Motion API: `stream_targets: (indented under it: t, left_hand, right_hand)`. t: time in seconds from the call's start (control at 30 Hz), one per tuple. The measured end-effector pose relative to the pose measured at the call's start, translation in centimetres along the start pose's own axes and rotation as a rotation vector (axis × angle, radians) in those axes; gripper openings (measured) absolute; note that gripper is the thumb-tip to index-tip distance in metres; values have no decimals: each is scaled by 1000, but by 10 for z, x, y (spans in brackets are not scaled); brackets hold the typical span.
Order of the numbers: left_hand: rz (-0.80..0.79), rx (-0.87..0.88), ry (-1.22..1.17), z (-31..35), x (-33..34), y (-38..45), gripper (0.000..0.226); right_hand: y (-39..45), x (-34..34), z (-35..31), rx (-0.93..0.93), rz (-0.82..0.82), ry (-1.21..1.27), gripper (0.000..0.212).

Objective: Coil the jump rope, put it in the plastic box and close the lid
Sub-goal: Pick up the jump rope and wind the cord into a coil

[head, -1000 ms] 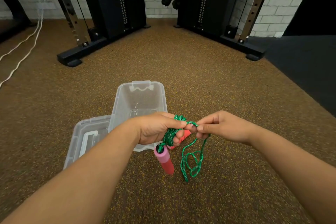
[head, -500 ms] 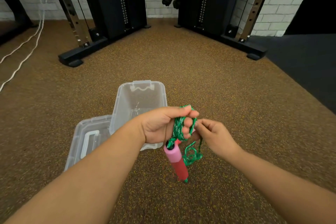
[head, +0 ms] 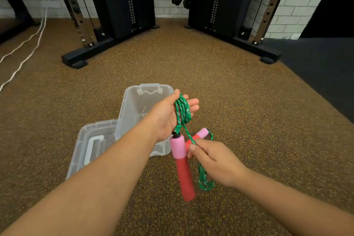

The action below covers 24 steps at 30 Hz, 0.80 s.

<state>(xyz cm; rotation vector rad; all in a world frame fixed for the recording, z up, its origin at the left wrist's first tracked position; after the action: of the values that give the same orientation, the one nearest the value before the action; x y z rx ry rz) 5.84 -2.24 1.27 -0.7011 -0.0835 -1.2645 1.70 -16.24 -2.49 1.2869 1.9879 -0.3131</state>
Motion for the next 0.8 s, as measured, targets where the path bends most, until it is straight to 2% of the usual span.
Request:
stream_targets:
  t: [0.07,0.23,0.33,0.47,0.57,0.67,0.73,0.8]
  left_hand:
    - [2,-11,88,-1,0,0,51]
    - [-25,-37,267,-8,2,-4,66]
    - [-27,-48,356,-9,4,-7,72]
    - [-172,-82,536,-15,3,-13,83]
    - [-277,-110,673,-18,3,-20,74]
    - [-326,-90,682,-19,4,-24,47]
    - [-306,-71,628,-17,4,-22,34]
    - [-254,-46,587,-14,2,-19,32]
  right_hand:
    - [2,-8,-11,-39,11,-18,34]
    - [17,-29,-27,7,141,280,25]
    - [26,-37,-23,13,185,338,22]
    - [36,-57,-20,40,278,390,26]
    - [46,-66,-7,89,314,284,28]
    - [47,-60,11,199,271,287,30]
    - [43,-54,18,260,222,337,31]
    - [38,-47,26,341,121,389,35]
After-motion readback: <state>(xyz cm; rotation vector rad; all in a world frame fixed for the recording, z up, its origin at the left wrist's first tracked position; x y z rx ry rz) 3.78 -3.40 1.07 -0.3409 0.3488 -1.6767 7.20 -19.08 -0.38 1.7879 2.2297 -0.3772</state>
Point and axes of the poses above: each hand's wrist, its own y-axis towards the middle knuckle, its own x-axis out of the palm, z = x × y, the point moved 4 cm from there along y, towards the middle knuckle, and after that the axes turned 13 degrees about z, right-handed, at the moved point
